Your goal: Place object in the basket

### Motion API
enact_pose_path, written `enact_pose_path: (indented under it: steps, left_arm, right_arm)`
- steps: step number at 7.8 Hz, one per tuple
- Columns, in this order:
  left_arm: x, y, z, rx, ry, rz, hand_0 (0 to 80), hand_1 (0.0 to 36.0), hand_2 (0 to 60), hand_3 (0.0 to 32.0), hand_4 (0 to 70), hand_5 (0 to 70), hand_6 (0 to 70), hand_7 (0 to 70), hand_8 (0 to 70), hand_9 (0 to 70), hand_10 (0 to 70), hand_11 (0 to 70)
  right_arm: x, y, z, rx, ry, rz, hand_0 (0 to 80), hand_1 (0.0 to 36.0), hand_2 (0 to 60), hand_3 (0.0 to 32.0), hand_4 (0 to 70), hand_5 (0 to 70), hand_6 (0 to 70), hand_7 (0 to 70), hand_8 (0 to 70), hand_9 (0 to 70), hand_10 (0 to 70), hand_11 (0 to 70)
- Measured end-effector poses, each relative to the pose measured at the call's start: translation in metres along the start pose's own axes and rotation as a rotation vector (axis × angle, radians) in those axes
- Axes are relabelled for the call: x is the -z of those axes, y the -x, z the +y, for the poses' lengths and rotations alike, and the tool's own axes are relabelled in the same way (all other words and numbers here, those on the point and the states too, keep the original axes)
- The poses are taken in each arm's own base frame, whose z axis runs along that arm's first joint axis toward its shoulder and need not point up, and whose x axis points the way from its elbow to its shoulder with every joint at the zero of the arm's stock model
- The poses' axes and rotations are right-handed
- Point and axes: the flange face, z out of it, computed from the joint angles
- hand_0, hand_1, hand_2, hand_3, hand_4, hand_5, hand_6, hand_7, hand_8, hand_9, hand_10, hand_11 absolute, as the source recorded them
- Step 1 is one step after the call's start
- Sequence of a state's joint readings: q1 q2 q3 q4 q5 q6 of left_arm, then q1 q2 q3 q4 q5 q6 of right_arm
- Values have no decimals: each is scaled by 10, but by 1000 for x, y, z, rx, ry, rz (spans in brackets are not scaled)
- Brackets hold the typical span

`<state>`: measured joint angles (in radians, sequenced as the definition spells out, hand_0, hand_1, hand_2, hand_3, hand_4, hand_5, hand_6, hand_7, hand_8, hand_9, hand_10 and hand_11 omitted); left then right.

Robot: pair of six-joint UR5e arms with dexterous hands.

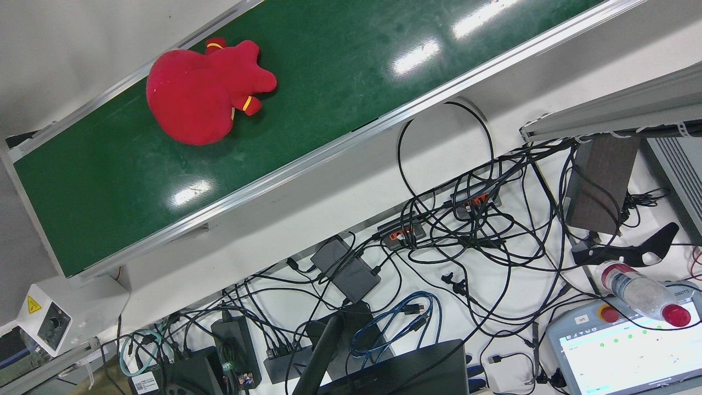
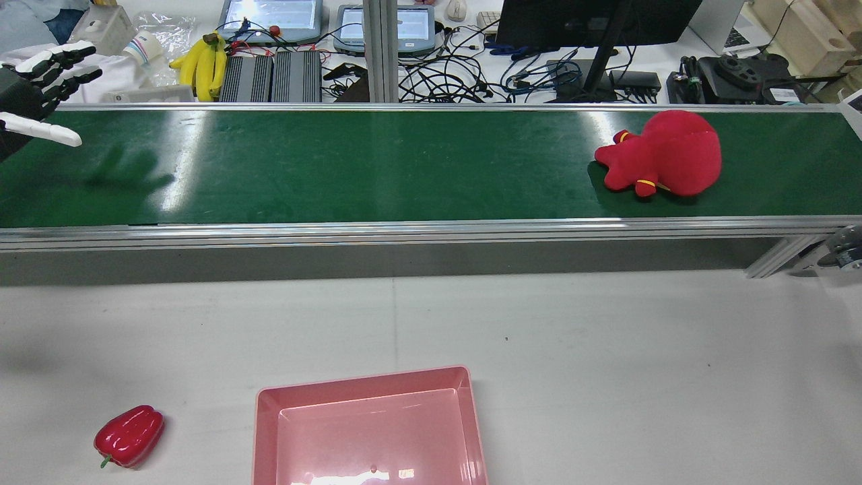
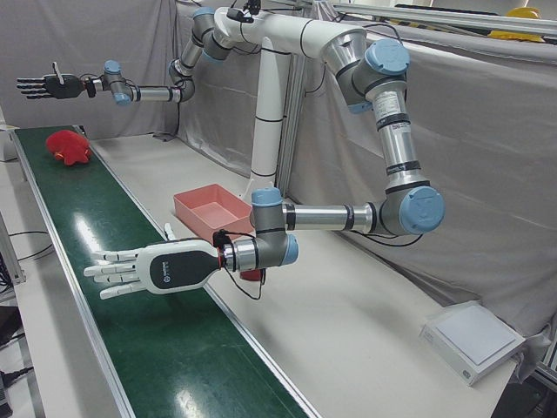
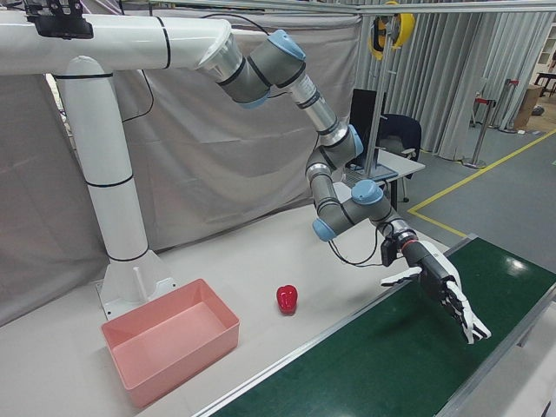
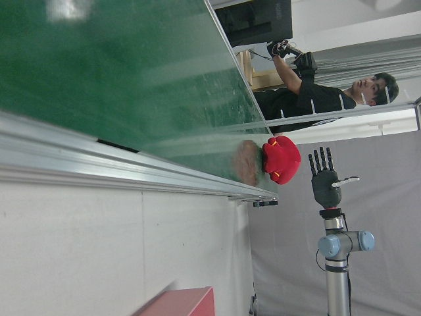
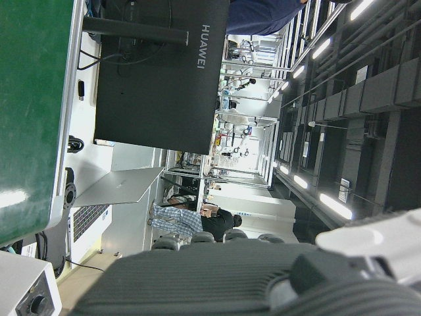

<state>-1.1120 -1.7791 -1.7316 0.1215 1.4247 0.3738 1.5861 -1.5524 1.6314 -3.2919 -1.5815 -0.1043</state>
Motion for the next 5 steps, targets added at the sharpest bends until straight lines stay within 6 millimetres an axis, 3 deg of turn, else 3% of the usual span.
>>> enact_pose_path:
  steps: [5]
  left_arm:
    - [6, -5, 10, 38, 16, 6, 588, 173, 0, 0, 76, 179, 24, 28, 82, 134, 0, 0]
  right_arm:
    - [0, 0, 0, 0, 0, 0, 0, 0, 0, 0, 0, 0, 0, 0, 0, 0, 0, 0]
